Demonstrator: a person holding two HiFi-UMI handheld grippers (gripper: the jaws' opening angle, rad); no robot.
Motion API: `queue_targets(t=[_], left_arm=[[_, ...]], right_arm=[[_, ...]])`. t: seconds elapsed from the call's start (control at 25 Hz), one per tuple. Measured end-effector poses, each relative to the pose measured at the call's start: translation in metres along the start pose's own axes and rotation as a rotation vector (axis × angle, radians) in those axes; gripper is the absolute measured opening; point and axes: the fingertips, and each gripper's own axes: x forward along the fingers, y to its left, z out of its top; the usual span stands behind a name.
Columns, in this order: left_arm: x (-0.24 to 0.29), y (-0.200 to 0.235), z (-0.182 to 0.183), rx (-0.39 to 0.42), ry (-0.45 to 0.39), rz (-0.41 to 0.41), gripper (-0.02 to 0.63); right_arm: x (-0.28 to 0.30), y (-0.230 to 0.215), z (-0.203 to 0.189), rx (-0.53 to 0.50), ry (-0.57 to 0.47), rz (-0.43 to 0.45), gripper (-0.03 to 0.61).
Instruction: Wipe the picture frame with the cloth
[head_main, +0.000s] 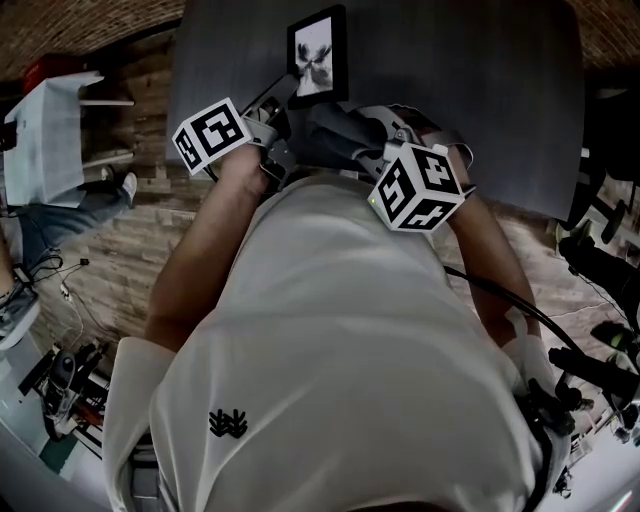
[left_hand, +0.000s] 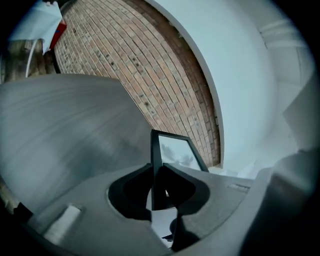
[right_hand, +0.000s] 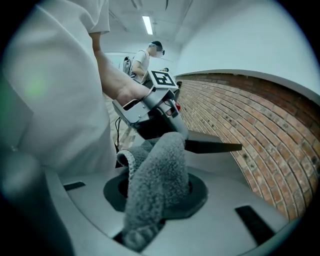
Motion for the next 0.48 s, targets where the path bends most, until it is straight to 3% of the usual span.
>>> queue_targets(t=[0.16,0.36,0.48], left_arm=[[0.0,-0.008,-0.003,-0.019,0.006,-0.032,0.074],[-0.001,-0.015,0.001,0.02,0.012,-0.051,0.074],[-0.004,-0.017,0.004,0.054,0.015,-0.057,0.074]], right_arm=[[0.012,0.005,0.004,-0.011,-0.015,0.033,0.092],[0.019,0.008,-0.015,0.021,0.016,0.08,0.092],[0.008,-0.01,-0.04,0.09,0.049,0.044,0.092]])
